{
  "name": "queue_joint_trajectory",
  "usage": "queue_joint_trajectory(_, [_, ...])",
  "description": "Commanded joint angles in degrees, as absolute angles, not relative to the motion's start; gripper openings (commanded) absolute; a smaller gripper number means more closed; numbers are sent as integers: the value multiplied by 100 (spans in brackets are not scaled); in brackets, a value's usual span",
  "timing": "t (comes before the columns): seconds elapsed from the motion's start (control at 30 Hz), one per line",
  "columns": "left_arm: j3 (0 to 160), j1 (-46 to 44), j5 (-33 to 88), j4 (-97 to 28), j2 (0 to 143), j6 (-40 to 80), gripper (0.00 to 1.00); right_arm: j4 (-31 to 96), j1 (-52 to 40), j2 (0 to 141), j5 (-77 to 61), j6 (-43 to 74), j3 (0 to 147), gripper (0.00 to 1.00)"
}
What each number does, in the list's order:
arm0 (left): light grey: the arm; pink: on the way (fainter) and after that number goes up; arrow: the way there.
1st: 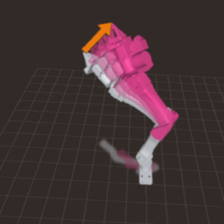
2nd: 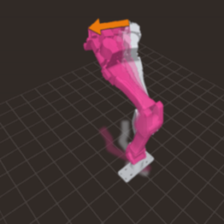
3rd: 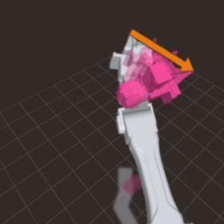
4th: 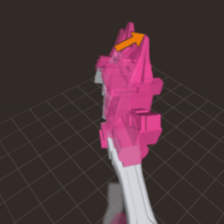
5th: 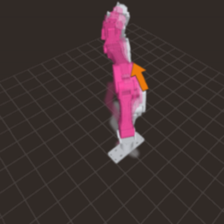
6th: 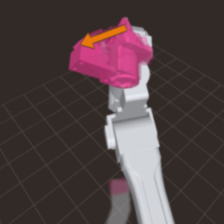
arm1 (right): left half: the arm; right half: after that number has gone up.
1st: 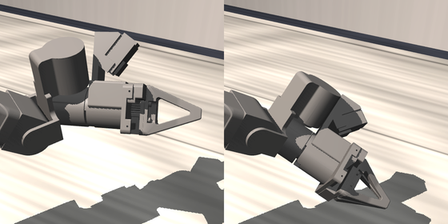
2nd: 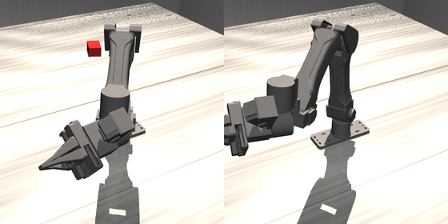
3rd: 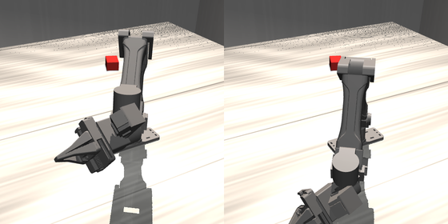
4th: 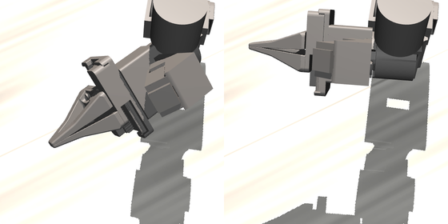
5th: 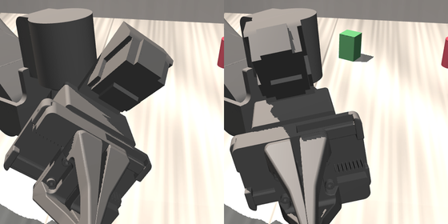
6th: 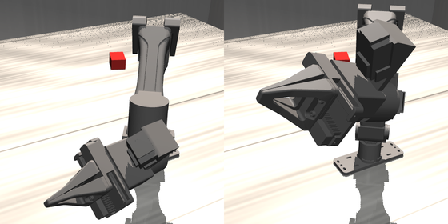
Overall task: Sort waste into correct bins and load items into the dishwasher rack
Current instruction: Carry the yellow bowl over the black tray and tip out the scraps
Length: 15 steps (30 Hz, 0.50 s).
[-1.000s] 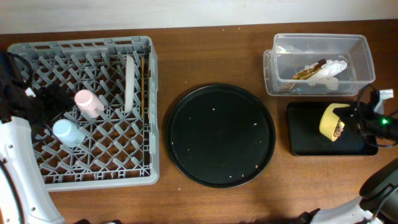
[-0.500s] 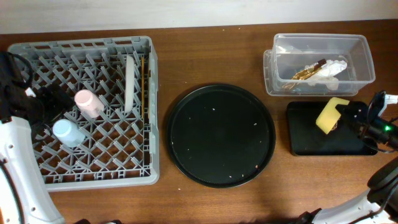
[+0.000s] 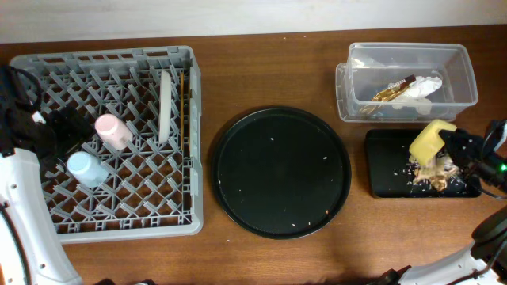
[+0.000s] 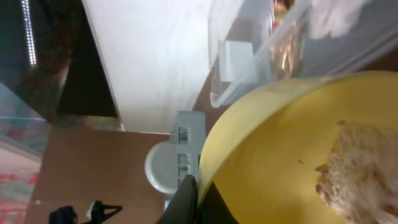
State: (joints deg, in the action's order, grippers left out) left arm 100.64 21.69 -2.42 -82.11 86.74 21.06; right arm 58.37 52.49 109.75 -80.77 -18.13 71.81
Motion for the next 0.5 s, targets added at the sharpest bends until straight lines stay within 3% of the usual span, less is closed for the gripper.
queue_joint_trajectory(0.0, [10049,2152,-303,-8217,8667,2185,99,5673,5290,11004,-8134,-1295,7161,4])
queue_joint_trajectory(0.13, [10049,2152,-303,-8217,8667,2182,99,5618,5295,11006,-8254,-1500,7161,4])
queue_joint_trajectory(0.2, [10049,2152,-303,-8217,8667,2182,99,5739,5295,11006,-8285,-1039,7161,4])
queue_joint_trajectory(0.3, [10049,2152,-303,-8217,8667,2182,99,5684,5290,11006,-8523,-1496,7161,4])
queue_joint_trajectory(0.4, [10049,2152,-303,-8217,8667,2182,100,5485,5290,11010,-8197,-687,7161,4])
queue_joint_trajectory(0.47, [10049,2152,-303,-8217,8667,2185,99,5784,5290,11008,-8866,-974,7161,4])
